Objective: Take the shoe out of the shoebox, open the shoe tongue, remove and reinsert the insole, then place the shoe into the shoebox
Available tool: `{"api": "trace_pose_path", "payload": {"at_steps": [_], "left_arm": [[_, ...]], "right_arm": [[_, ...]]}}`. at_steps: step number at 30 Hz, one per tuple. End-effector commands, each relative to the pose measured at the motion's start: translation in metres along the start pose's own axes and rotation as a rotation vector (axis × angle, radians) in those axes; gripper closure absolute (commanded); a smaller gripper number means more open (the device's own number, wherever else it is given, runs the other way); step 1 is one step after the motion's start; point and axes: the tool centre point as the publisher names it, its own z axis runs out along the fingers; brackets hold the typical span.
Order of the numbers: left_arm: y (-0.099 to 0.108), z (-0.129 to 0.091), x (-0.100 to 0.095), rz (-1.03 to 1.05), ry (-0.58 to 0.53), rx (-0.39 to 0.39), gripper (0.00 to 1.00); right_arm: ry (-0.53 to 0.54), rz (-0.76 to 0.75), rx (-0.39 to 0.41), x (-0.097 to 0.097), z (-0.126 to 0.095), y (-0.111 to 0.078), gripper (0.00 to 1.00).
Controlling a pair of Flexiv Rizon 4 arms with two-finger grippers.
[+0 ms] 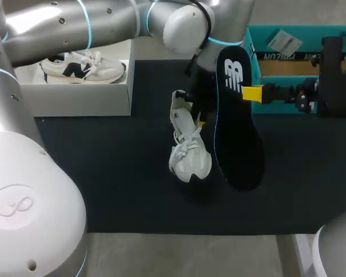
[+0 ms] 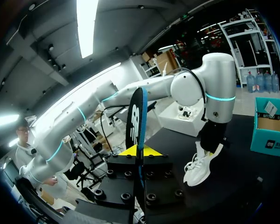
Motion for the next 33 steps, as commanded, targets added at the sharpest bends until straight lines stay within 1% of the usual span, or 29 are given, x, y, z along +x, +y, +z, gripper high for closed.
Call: {"api": "trace_pose_path", "payload": {"at_steps": [1, 5, 7, 9, 14, 23, 33], "left_arm": [[0.008, -0.004, -0.009, 0.0, 0.102, -0.028, 1.0], [0.015, -0.003, -0.009, 0.003, 0.141, -0.063, 1.0], [0.018, -0.002, -0.009, 0.003, 0.136, -0.072, 1.0], [0.022, 0.002, -0.01, -0.006, 0.165, -0.09, 1.0], [0.024, 0.008, -0.01, 0.014, 0.19, -0.104, 1.0], [0.032, 0.02, -0.01, 0.01, 0.202, -0.102, 1.0], [0.039, 0.036, -0.016, 0.037, 0.235, -0.117, 1.0]], "right_arm": [[-0.002, 0.001, 0.0, 0.0, 0.003, 0.0, 1.0], [-0.002, 0.001, 0.0, 0.0, 0.003, 0.0, 1.0], [-0.002, 0.001, 0.0, 0.0, 0.003, 0.0, 1.0], [-0.002, 0.001, 0.0, 0.0, 0.003, 0.0, 1.0], [-0.002, 0.001, 0.0, 0.0, 0.003, 0.0, 1.0], [-0.002, 0.001, 0.0, 0.0, 0.003, 0.0, 1.0], [-0.002, 0.001, 0.0, 0.0, 0.003, 0.0, 1.0]]}}
